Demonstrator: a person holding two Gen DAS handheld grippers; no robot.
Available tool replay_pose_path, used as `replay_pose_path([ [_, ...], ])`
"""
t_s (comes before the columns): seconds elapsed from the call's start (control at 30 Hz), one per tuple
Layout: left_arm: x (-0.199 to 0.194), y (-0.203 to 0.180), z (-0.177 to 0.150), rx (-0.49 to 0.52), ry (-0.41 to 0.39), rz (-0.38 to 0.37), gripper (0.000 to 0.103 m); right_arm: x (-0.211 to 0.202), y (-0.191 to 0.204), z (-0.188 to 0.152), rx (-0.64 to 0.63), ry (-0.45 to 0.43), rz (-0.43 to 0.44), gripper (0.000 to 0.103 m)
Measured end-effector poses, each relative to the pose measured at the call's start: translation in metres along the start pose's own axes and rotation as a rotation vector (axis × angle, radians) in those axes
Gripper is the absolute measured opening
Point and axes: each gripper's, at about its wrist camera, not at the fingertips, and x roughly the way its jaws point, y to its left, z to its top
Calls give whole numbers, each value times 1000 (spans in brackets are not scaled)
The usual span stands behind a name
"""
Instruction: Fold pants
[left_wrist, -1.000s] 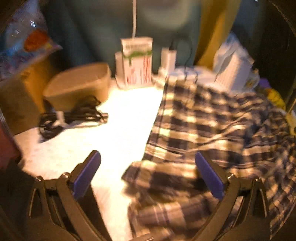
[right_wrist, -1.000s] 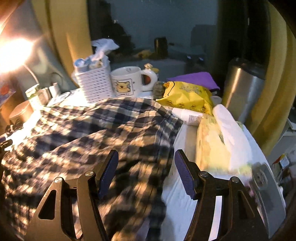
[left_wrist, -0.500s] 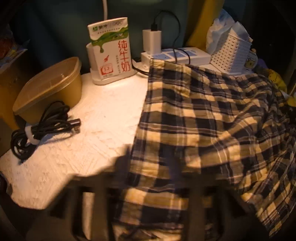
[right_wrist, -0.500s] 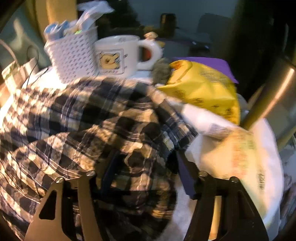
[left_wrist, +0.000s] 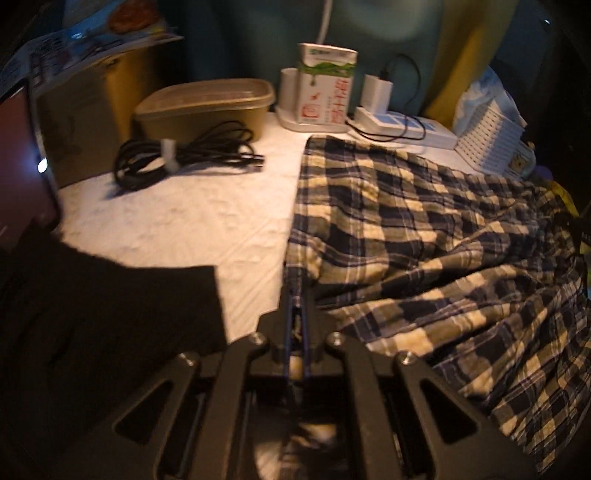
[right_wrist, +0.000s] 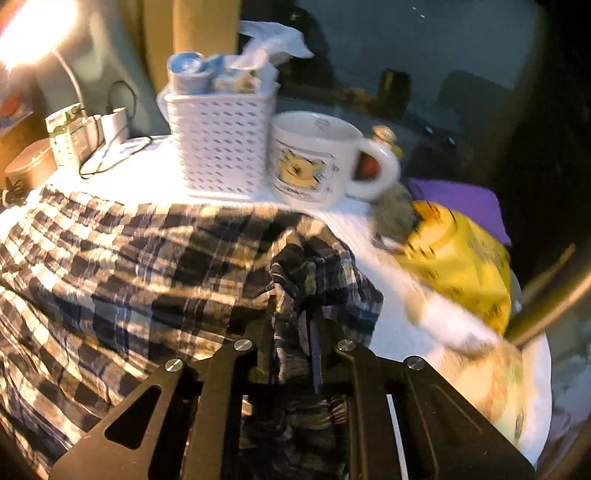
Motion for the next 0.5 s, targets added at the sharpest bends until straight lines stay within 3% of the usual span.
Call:
replay_pose_path([
  [0.13,-5,15,6,-20,4,3,5,-6,9,9,-32,-15,16,15],
  [0.27,-3,21,17,24,118,-106,8,-5,-4,1,0,16,20,16],
  [0.37,-19,36,35,4,85,-145,14,-7,-19,-6,41,46,27,21],
  [0.43,-30,41,54,14,9,-126,18,-15,-26,-10,60,18,26,39],
  [0.47,-32,41,61,25,-12,-125,23,-21,-30,-10,70,-2,33,45],
  [0.5,-31,38,71,39,-23,-128,33,-27,-35,-9,83,-21,43,59],
])
